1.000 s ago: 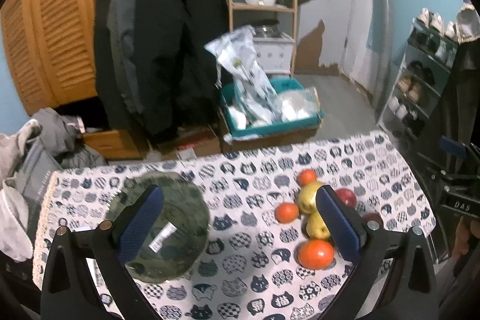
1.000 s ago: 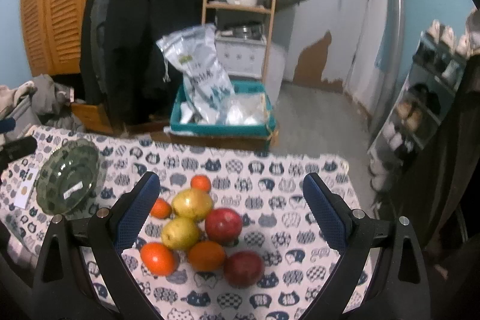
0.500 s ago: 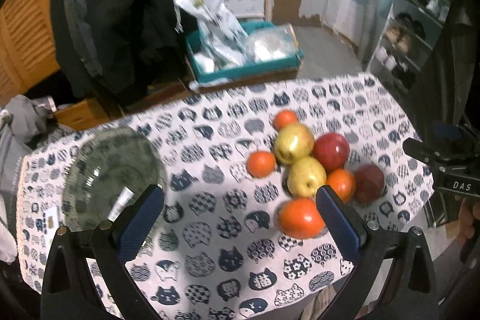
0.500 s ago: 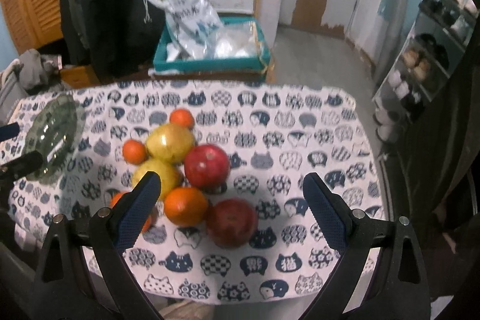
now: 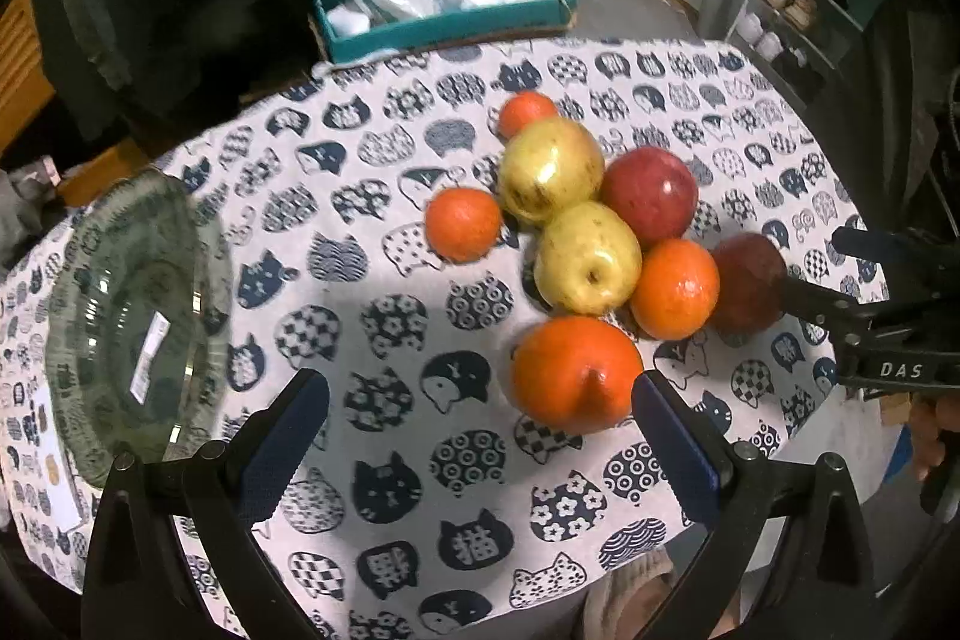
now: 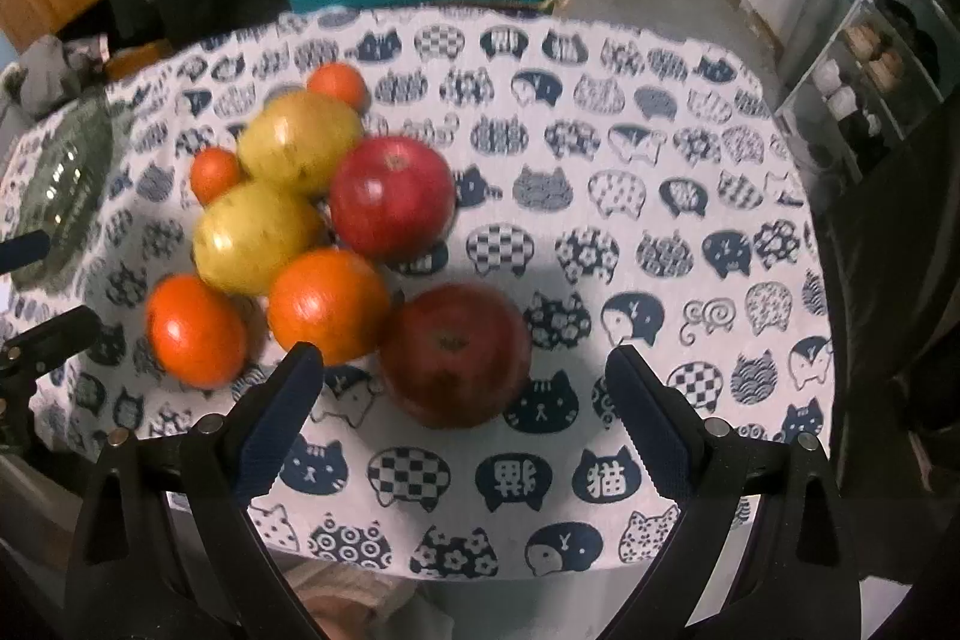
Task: Organize fruits
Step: 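Lower the left tool onto a large orange while the right tool grasps a red apple, then lift the orange with the left tool while the right tool lifts the apple toward the bowl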
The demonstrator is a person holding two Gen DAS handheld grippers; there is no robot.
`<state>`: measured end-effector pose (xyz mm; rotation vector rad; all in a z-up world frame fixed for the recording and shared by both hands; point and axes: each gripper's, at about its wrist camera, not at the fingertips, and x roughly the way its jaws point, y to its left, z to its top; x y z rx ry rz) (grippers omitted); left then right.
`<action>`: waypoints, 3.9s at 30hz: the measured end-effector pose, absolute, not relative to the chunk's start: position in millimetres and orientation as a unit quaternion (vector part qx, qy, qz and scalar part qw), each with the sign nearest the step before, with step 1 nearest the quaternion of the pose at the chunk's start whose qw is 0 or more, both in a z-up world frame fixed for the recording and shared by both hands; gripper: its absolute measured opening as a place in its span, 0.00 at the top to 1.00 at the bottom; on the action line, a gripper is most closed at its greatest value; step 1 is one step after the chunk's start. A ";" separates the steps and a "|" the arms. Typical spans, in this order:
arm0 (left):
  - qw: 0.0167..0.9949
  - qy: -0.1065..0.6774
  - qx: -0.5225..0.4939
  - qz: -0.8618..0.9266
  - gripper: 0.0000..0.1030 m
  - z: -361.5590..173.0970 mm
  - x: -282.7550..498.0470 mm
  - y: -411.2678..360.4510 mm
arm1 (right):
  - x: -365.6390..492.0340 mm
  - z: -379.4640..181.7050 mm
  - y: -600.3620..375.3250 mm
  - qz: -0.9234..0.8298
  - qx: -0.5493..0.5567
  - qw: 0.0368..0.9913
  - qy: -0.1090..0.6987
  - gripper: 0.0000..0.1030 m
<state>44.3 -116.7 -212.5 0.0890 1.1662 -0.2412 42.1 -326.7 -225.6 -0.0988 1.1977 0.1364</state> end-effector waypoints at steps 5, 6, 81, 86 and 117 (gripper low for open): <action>0.819 0.558 0.051 -0.126 0.01 -222.9 43.5 -129.8 | 43.2 -243.8 -325.4 0.070 -0.058 0.808 0.582 0.08; 0.817 0.560 0.051 -0.129 0.01 -224.5 43.3 -132.0 | 44.1 -246.6 -324.6 0.071 -0.060 0.806 0.585 0.08; 0.907 0.418 -0.004 -0.060 0.34 -104.5 27.1 -34.4 | 39.2 -95.0 -238.6 0.146 -0.056 0.916 0.371 0.29; 0.916 0.400 -0.007 -0.043 0.34 -91.5 22.5 -16.1 | 41.6 -79.7 -218.9 0.165 -0.054 0.919 0.355 0.29; 0.908 0.409 -0.064 0.064 0.34 -108.6 26.6 124.5 | 83.4 -87.8 -62.6 0.262 -0.071 0.887 0.374 0.29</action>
